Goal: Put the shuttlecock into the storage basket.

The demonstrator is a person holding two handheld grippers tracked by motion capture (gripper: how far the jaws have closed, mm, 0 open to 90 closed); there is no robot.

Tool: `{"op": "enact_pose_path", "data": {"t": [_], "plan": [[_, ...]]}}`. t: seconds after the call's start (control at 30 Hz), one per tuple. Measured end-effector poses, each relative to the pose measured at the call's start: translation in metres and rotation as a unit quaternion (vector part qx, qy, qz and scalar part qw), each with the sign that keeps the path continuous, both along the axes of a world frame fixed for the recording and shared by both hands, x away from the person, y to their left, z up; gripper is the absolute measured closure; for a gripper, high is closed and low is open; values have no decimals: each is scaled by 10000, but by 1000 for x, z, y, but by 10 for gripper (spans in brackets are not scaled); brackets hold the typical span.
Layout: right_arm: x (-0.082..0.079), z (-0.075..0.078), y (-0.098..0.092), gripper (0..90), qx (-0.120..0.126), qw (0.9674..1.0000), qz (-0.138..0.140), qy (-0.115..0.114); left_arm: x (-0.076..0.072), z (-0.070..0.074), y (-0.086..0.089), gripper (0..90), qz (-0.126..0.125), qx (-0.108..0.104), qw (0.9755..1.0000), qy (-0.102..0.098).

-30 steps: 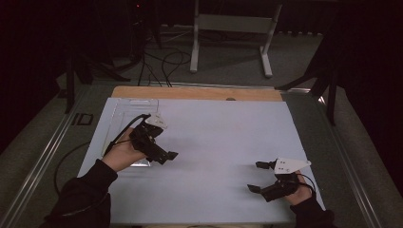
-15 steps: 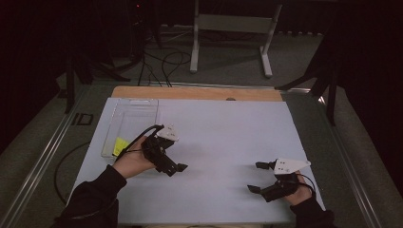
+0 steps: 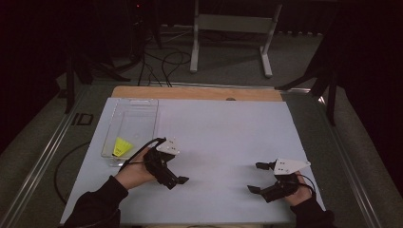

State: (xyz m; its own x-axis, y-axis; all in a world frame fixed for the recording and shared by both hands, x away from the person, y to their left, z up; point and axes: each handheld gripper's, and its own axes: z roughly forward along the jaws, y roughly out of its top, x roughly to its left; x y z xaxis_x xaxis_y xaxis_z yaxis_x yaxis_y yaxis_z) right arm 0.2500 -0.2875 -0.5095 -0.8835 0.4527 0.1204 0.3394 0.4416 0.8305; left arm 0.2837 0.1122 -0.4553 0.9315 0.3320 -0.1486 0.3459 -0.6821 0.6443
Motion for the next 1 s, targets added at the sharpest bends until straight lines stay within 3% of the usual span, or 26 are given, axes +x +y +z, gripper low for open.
{"op": "enact_pose_path", "data": {"t": [0.63, 1.0], "plan": [[-1, -1, 1, 104, -3, 10000, 14, 33, -28, -42, 28, 0, 163, -23, 9998, 83], [-1, -2, 0, 104, -33, 10000, 0, 66, -37, -45, 54, 0, 463, -216, 9987, 64]]}}
